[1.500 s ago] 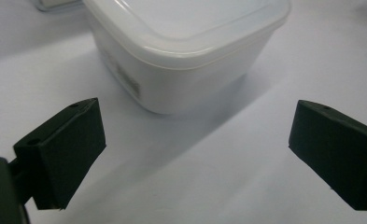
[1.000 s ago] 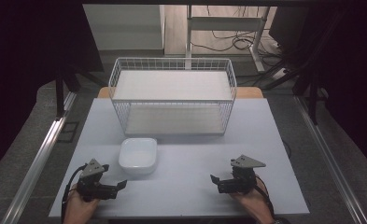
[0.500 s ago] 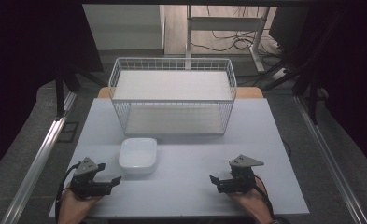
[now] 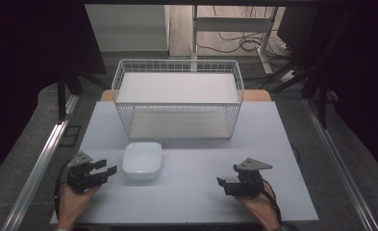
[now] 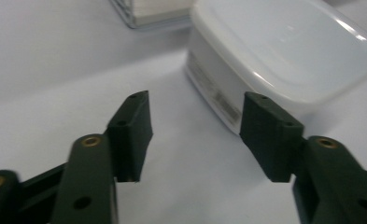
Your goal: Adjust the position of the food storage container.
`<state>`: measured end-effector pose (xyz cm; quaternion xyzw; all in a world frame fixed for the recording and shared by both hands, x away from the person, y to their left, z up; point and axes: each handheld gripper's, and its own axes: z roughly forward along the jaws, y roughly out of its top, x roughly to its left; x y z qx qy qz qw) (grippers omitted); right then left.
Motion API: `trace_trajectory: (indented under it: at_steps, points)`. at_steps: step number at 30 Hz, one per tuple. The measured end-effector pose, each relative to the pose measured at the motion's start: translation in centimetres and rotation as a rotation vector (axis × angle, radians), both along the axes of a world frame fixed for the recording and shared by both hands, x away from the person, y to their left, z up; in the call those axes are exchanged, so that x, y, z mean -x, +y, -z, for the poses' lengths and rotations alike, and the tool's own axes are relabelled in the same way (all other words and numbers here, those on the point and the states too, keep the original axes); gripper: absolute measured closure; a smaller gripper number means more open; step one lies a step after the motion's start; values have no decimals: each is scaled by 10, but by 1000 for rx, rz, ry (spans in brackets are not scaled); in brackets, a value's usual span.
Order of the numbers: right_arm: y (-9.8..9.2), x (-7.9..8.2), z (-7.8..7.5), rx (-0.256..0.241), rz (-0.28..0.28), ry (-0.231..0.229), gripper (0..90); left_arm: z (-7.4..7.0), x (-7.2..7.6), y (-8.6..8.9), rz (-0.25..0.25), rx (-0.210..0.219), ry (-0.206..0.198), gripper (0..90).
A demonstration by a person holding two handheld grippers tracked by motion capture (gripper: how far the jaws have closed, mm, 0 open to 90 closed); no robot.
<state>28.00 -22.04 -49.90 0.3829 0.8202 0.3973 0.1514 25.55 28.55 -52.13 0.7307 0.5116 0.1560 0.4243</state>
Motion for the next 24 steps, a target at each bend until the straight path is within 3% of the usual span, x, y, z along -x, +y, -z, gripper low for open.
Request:
trace_trajectory:
  at_steps: [9, 12, 24]
  points:
    - [6, -5, -4, 11, -31, 1, 381, 1, -34, -10, -8, -26, -4, 804]
    - [6, -6, -5, 19, -37, -5, 457, 4, -43, -14, 2, -27, 19, 869]
    - [10, -11, -8, 19, -87, -1, 737, 6, -51, -33, 65, -9, 57, 900]
